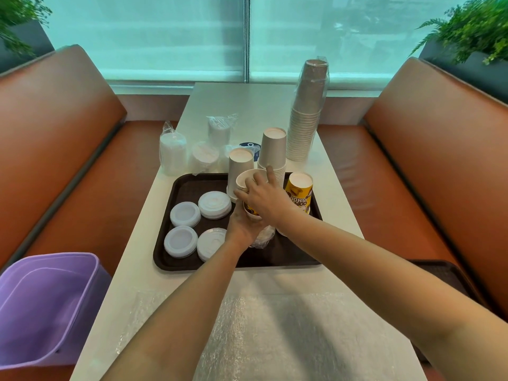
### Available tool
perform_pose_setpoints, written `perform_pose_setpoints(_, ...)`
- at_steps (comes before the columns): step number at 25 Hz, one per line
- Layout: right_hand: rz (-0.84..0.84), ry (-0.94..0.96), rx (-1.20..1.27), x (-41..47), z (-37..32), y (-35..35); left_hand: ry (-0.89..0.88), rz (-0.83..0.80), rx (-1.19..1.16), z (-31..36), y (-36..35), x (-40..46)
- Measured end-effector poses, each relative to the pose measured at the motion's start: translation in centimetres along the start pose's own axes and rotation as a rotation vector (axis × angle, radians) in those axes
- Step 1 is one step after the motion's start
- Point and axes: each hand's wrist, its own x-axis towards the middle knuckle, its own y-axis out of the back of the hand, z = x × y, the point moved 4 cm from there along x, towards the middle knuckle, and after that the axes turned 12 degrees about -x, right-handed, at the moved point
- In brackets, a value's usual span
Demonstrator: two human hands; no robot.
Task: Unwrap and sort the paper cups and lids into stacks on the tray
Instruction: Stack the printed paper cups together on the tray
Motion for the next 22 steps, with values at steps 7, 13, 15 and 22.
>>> perform_pose_setpoints(7, 0.194, -0.088, 0.078, -0.5, 1.5, 0.4, 0.087, -0.065, -0.223, -0.7, -0.2, 0.4)
perform_pose_setpoints(13, 0.172, -0.162, 0.241, -1.8, 3.9, 0.8, 0.057, -0.015, -0.358, -0.9, 0.0, 0.0)
perform_pose_setpoints(15, 0.243, -0.245, 0.438, -2.3, 5.3, 1.3, 0.040, -0.011, -0.320, -0.6, 0.2, -0.4)
perform_pose_setpoints(22, 0.468, -0.880, 1.208, -5.6, 7.3, -3.4, 0.004, -0.022, -0.339, -0.6, 0.3, -0.5)
